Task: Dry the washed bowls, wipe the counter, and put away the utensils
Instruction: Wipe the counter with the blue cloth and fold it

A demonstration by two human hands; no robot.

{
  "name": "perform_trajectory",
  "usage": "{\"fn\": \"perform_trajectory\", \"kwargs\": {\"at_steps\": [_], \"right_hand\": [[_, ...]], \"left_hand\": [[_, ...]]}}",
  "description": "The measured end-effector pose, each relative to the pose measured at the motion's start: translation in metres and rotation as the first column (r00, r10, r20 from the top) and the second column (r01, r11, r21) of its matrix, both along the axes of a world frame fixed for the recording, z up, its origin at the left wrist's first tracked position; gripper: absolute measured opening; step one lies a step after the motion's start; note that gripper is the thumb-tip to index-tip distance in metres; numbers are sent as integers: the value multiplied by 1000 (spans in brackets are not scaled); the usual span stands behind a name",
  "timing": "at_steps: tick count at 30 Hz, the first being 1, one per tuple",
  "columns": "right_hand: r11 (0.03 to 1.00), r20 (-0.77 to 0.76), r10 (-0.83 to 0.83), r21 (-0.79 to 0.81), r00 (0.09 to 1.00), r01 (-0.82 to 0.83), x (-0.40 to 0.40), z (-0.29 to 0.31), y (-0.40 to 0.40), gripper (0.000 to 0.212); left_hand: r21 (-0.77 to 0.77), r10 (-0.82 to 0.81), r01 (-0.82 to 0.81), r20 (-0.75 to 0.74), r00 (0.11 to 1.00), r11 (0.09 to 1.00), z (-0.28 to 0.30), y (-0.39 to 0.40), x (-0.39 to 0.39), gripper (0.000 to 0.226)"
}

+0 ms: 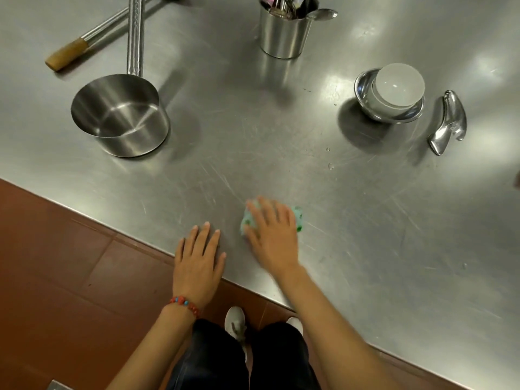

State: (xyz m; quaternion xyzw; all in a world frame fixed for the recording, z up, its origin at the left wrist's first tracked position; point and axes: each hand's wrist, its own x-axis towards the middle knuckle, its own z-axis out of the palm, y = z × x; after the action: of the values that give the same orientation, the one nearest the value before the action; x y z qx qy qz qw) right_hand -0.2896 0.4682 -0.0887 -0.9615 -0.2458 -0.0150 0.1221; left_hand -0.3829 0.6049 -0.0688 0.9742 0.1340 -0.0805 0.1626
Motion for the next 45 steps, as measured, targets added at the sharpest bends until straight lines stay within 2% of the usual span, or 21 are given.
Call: {"fn": "perform_trajectory", "kwargs": {"at_steps": [3, 7, 13, 15, 19, 23, 27, 33, 36, 42, 45], "right_hand": [[986, 0, 166, -31, 986, -166, -46, -4, 2, 47], [974, 40, 224, -35, 974, -223, -16, -6, -15, 44], [999, -77, -47, -5, 996, 46, 102, -2, -56, 48], [994, -58, -107, -7, 993, 107, 139, -3, -72, 48], [985, -30, -172, -13, 985, 172, 184, -7, -80, 49], [978, -45, -207, -25, 977, 206, 233, -8, -79, 49], [979, -50, -200, -39, 978, 199, 262, -7, -76, 49], [994, 8, -91, 60, 996, 90, 190, -6, -80, 46], [1000, 5, -4, 31, 1000, 4, 134, -6, -89, 47], [997, -79, 30, -68, 996, -36, 25, -12, -116, 59], [992, -65, 72, -97, 995, -78, 15, -11, -137, 58]], "left_hand": [[-35, 38, -36, 46, 998, 999, 1, 1, 3, 50], [-34, 16, -13, 81, 997, 999, 6, -10, 20, 49], [1, -54, 54, 58, 997, 999, 11, -42, 61, 50], [18, -76, 74, 71, 995, 997, 11, -53, 75, 44], [26, -99, 98, 43, 994, 995, 7, -67, 99, 51], [45, -129, 131, -50, 990, 990, 1, -69, 108, 45], [31, -104, 108, -103, 989, 994, -3, -68, 108, 69], [39, -80, 85, -130, 988, 996, -1, -72, 111, 72], [30, -75, 80, -141, 987, 996, -2, -72, 111, 71], [29, -77, 83, -164, 983, 996, -5, -72, 111, 71], [25, -78, 84, -169, 982, 996, -4, -72, 110, 72]]}}
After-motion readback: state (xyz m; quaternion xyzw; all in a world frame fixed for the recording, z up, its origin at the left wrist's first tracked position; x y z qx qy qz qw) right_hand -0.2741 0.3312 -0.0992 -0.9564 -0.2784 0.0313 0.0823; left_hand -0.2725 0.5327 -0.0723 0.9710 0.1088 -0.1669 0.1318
